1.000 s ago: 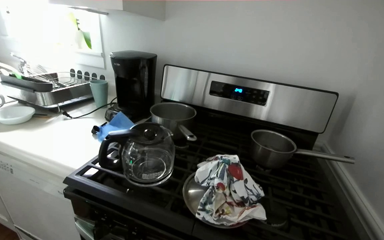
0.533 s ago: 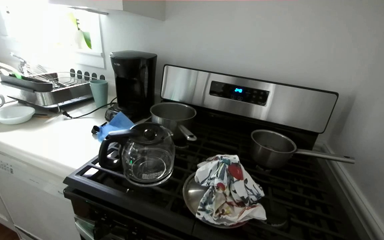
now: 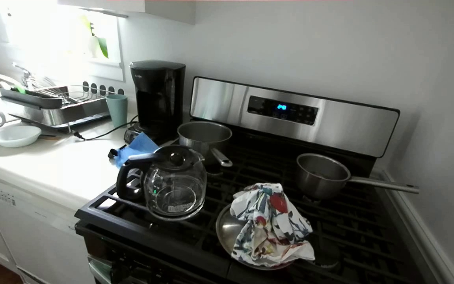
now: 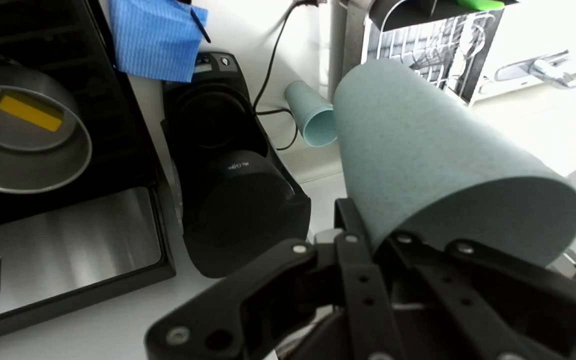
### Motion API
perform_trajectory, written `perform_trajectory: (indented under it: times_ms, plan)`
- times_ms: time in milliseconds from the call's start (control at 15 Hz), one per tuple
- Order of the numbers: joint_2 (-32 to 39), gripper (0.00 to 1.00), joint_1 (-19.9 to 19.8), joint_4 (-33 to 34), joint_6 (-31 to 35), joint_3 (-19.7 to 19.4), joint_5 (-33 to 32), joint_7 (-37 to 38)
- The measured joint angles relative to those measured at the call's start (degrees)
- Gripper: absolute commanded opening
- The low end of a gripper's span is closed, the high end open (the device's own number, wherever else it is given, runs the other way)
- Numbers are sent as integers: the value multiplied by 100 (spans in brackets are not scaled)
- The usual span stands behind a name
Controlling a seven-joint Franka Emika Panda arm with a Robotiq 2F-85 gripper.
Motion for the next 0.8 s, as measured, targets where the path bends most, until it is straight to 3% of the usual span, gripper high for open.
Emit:
perform_trajectory:
  times_ms: [400,800]
  plan:
    - [-164,1,46,-1211,487,413,-267,35]
    - [-289,1,68,-2536,1428,466,-267,8]
